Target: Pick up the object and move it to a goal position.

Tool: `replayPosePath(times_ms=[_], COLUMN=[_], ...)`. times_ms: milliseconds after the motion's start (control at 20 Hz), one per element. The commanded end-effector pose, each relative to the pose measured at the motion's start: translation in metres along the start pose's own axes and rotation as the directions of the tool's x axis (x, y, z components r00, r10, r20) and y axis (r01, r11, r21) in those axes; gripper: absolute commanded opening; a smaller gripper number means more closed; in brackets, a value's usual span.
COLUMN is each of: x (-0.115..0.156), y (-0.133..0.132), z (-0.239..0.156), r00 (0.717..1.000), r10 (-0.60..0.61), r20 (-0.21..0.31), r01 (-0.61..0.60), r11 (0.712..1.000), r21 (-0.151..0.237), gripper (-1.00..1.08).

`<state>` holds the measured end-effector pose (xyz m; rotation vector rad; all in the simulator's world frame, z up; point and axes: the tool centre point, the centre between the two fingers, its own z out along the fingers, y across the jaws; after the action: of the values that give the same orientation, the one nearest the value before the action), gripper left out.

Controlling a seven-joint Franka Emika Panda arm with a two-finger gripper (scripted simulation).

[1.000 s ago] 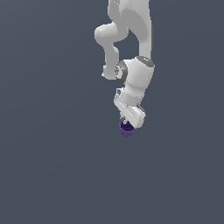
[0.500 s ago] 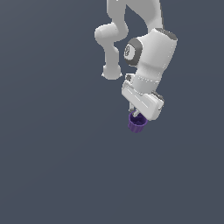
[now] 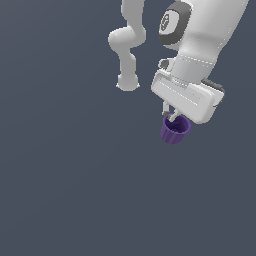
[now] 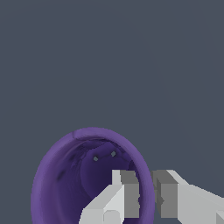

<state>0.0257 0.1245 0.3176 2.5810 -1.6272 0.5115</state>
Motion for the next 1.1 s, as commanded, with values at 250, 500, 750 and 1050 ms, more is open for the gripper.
replayPosePath(times_ms=[250, 500, 750, 1050], x=[0.005, 0.007, 0.009, 0.011], y=[-0.033, -0.051, -0.065, -0.075], z=[-0.058, -0.088, -0.11, -0.125], r00=[1.0, 1.0, 1.0, 1.0], r10=[-0.001, -0.001, -0.002, -0.002], r20=[0.001, 0.001, 0.0, -0.001], r01=[0.001, 0.001, 0.002, 0.002], r11=[1.0, 1.0, 1.0, 1.0], r21=[0.001, 0.001, 0.001, 0.001], gripper=[-1.0, -1.0, -1.0, -1.0])
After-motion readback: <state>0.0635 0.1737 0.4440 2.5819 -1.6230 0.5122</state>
